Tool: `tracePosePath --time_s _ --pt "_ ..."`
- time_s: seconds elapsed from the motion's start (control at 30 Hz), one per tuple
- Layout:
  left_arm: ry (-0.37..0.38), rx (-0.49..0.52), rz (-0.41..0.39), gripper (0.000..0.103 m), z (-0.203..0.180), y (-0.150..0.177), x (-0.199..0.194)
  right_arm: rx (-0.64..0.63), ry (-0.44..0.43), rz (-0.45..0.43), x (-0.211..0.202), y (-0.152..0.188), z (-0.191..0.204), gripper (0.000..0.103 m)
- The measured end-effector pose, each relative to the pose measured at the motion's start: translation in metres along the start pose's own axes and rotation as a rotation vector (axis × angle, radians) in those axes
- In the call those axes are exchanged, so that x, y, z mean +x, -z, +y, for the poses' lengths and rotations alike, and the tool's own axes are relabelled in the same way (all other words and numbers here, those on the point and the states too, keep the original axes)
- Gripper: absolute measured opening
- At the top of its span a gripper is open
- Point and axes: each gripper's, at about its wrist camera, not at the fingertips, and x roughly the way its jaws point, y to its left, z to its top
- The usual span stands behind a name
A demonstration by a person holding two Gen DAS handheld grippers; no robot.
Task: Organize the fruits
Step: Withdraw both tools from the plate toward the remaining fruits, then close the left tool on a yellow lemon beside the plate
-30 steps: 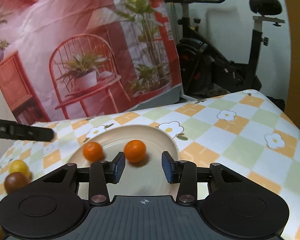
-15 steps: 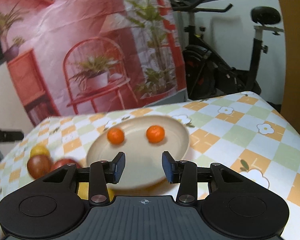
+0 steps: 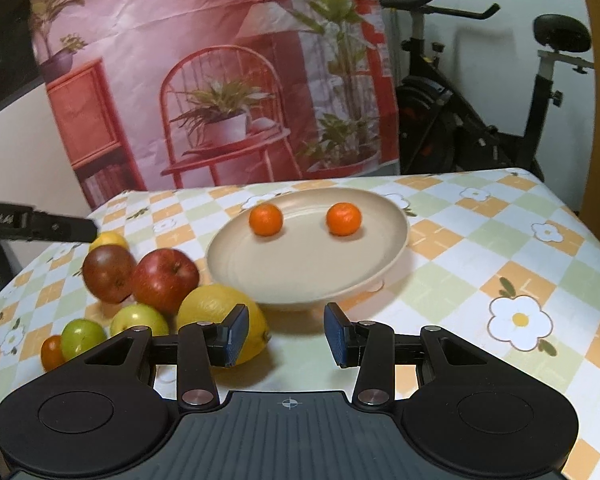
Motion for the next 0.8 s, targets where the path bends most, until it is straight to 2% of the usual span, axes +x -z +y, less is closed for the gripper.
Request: tracePosePath --time_s 0.27,0.33,0.4,0.5,0.8 --pt "0.069 0.01 0.048 0.052 -0.013 0.008 0.014 -0.05 -0.036 0.049 0.003 0.013 0.005 0.039" --pt "0.094 0.008 0.06 0.049 -0.015 0.009 0.019 -0.064 -0.045 0.066 0.007 0.014 0.007 0.039" --pt "0.131 0.012 0.073 0.042 -0.018 0.008 0.024 -0.081 -0.056 0.076 0.01 0.016 0.009 0.04" --pt "0.187 0.013 0.097 0.04 -0.023 0.009 0.034 -0.104 -0.071 0.088 0.015 0.019 0.012 0.042" --pt "0.281 0.003 0.184 0.039 -0.03 0.014 0.06 -0.159 -0.133 0.112 0.027 0.014 0.017 0.048"
